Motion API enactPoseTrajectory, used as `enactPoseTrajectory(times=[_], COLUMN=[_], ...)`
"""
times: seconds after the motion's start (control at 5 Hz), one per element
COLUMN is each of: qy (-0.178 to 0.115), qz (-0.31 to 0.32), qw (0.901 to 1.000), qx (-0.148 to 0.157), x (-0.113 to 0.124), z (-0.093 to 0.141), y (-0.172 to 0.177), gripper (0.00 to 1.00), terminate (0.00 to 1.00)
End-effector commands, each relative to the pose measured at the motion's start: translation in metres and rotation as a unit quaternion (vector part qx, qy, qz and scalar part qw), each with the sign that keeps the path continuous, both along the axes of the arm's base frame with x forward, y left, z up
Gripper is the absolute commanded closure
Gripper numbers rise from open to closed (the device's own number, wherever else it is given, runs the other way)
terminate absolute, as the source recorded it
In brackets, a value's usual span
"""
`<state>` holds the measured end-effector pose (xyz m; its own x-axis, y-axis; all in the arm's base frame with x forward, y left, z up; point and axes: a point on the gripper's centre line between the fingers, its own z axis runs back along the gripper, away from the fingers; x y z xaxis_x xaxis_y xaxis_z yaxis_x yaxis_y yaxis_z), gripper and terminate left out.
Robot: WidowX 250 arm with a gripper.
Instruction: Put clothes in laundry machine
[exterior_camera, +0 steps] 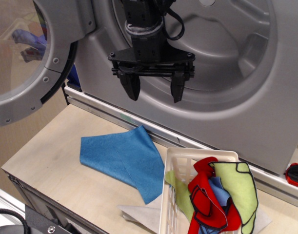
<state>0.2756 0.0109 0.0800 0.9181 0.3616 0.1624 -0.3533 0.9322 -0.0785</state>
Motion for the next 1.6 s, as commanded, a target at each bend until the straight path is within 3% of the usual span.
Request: enactPoseTrajectory(times=[0.0, 0.2, 0.4, 0.6, 0.8, 1.0, 1.4], qy=[0.0, 0.008, 0.024, 0.004, -0.027, -0.028, -0.035], qz=[0.0, 0.111, 0.192, 0.272, 0.321, 0.369, 0.421], qw=[1.0, 0.9935, 0.9791, 0.958, 0.9417, 0.9216, 0.8989], qx=[0.0, -0.024, -0.062, -0.091, -0.096, -0.117, -0.117], x=[0.0, -0.015, -0.033, -0.045, -0.049, -0.039, -0.035], z=[0.0, -0.01, -0.021, -0.025, -0.034, -0.05, -0.063], y=[0.0, -0.032, -0.068, -0.096, -0.113, -0.118, -0.116], gripper=[0.0, 0.0, 0.0, 0.0, 0.0, 0.0, 0.0], terminate=[0.0, 0.0, 0.0, 0.0, 0.0, 0.0, 0.0])
